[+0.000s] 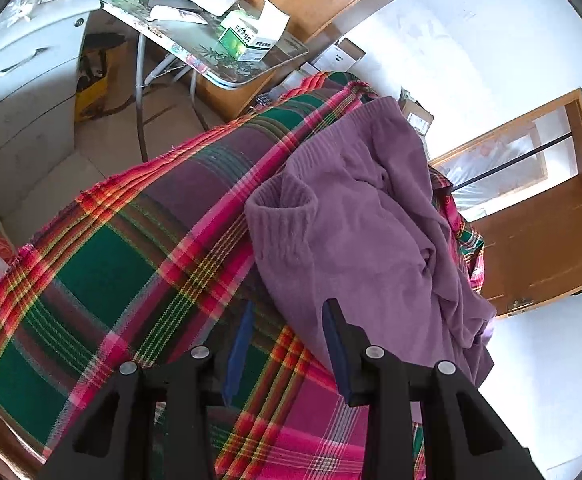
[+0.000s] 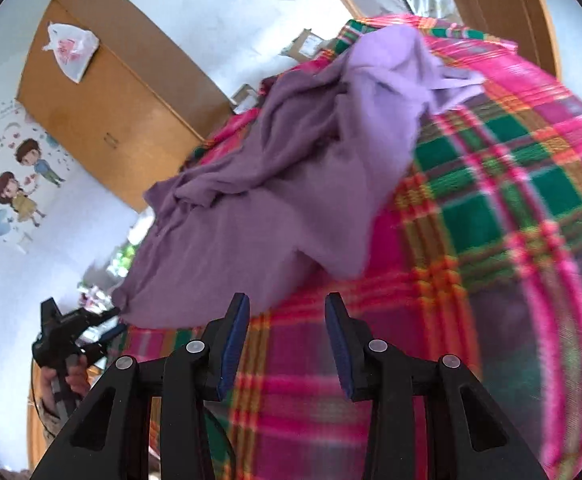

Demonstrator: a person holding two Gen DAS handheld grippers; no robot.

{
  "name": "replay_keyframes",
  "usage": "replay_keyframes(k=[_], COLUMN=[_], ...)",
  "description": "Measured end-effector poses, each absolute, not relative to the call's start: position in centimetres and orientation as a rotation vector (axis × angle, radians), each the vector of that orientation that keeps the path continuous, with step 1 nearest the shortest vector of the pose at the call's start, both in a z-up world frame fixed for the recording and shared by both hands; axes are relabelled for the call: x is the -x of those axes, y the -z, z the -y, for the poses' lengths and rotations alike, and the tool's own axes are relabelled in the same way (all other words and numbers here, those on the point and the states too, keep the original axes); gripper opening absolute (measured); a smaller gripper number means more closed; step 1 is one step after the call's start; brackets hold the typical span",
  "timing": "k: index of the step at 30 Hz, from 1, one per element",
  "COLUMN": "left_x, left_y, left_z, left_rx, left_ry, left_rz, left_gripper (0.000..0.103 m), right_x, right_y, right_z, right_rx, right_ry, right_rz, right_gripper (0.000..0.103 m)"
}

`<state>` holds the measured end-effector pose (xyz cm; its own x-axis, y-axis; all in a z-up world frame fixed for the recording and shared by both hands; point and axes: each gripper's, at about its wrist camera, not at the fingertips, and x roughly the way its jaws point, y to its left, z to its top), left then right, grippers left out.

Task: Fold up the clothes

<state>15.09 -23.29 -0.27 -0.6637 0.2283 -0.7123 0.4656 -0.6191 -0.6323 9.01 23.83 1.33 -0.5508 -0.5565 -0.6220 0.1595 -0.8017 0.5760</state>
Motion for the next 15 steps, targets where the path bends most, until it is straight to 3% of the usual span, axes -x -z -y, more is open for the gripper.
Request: replay_keyframes(k=[13,15], left_x=[-14.4,-14.4], left_y=[0.4,0.5], left_z=[23.9,24.1], left_rx=[-1.186,-1.183], left_ry=[2.395,2.390], left_rz=[-1.294,-1.305], left_gripper=[0.037,0.036], right_x=[-6.2,-6.1], right_y=[0.7,0.7], right_z=[-22.4,-22.0], right_rx=[-1.200,-1.203], right_ry=[2.333,2.340], right_rz=[0.811,0.797], right_gripper=[0.041,0.037])
